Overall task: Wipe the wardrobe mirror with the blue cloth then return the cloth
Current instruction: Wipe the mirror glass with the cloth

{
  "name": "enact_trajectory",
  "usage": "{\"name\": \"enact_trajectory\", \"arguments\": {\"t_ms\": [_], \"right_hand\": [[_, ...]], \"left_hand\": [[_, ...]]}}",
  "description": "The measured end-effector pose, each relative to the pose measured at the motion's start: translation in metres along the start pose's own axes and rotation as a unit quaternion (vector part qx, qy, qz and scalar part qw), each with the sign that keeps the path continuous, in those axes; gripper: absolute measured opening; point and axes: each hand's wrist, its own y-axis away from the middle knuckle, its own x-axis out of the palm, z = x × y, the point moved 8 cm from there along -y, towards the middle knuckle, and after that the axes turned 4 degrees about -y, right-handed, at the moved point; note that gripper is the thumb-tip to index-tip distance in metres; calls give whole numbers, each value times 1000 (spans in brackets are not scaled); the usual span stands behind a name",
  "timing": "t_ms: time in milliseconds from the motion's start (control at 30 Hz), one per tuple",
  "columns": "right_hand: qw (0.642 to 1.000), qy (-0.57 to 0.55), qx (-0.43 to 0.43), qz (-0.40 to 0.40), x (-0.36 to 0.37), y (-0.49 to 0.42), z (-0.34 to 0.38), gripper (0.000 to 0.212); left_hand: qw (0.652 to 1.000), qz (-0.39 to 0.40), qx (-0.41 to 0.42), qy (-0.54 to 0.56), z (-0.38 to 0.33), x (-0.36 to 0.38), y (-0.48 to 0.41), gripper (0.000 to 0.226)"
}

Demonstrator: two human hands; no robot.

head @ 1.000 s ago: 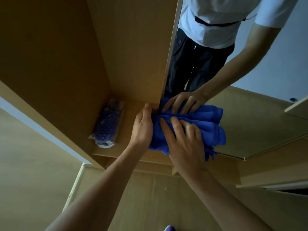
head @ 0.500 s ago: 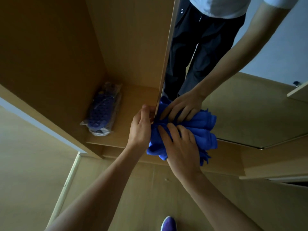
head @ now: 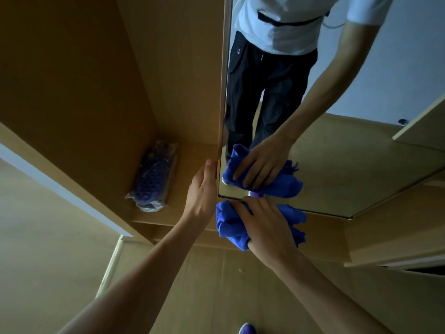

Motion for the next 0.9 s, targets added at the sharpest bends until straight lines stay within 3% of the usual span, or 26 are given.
{"name": "enact_trajectory", "arguments": {"t_ms": [400, 533, 667, 900], "right_hand": [[992, 30, 12, -121, -231, 20, 3, 57], [982, 37, -2, -184, -312, 27, 16, 63], [966, 73, -20, -246, -390, 29, 26, 66], [941, 129, -43, -311, -509, 28, 34, 57]], "left_hand": [[987, -21, 155, -21, -209, -21, 58, 20], [972, -21, 230, -36, -282, -29, 74, 34], [951, -13, 309, -1, -360, -36, 91, 34], [931, -54, 359, -51, -458, -47, 116, 37]]}}
